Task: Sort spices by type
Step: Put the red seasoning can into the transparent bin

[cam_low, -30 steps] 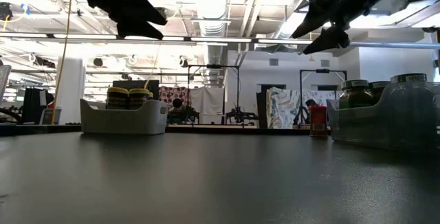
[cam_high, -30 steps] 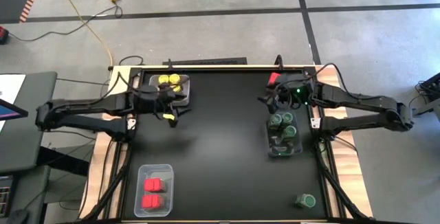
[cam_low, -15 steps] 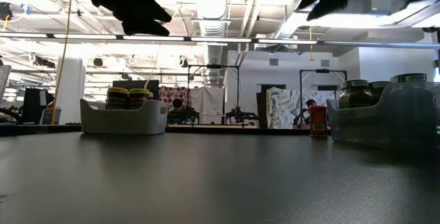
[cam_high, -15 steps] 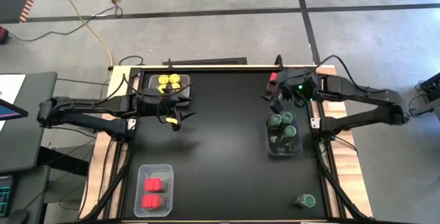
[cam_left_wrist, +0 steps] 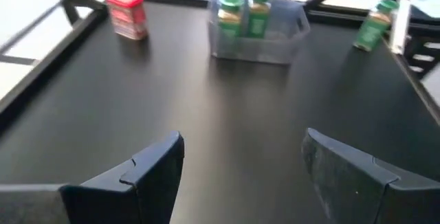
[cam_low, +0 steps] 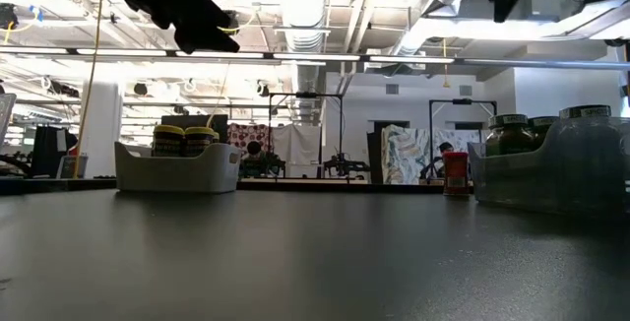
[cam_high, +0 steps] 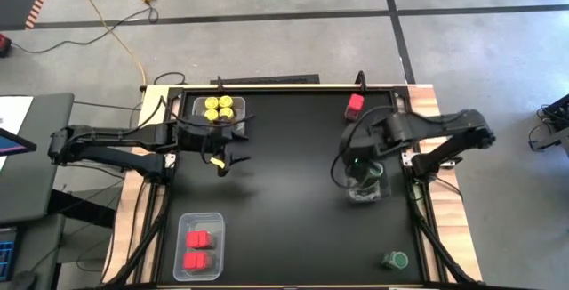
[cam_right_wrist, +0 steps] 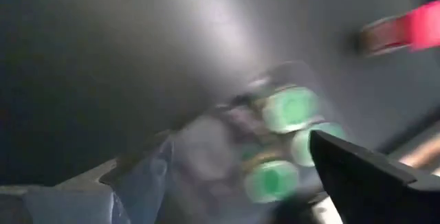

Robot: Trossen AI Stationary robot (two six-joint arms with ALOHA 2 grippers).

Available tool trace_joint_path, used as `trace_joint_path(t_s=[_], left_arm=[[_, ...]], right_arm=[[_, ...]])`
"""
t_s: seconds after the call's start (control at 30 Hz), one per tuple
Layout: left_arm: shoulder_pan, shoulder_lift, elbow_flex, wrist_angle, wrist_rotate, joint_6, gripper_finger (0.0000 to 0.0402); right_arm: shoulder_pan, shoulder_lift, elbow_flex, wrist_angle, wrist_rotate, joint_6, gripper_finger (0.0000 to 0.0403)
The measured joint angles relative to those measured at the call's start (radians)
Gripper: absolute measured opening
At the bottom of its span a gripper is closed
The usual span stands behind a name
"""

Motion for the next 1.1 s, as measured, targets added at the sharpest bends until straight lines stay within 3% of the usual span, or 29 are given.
trace_joint_path(t_s=[0.23,0.4,0.53,0.7,0.93,1.1], left_arm=[[-0.097,0.000,0.000,-0.014,0.014,-0.044,0.0282],[-0.202,0.000,0.000,-0.013,-0.075,-0.088,0.0282],[-0.266,0.000,0.000,-0.003,-0.146,-0.103,0.0282],[-0.299,0.000,0.000,0.030,-0.141,-0.123,0.0282],[-0.307,0.006,0.000,0.064,-0.177,-0.259,0.0282],[-0.305,0.020,0.000,0.165,-0.266,-0.304,0.0282]], right_arm=[[0.167,0.019,0.000,0.006,-0.056,0.328,0.0368],[0.306,0.004,0.000,-0.004,-0.056,0.535,0.0368],[0.394,-0.002,0.000,-0.004,-0.051,0.615,0.0368],[0.474,-0.002,-0.001,-0.003,-0.040,0.619,0.0368],[0.609,-0.003,-0.035,-0.003,0.104,0.643,0.0368],[0.709,-0.046,-0.194,0.011,0.211,0.779,0.0368]])
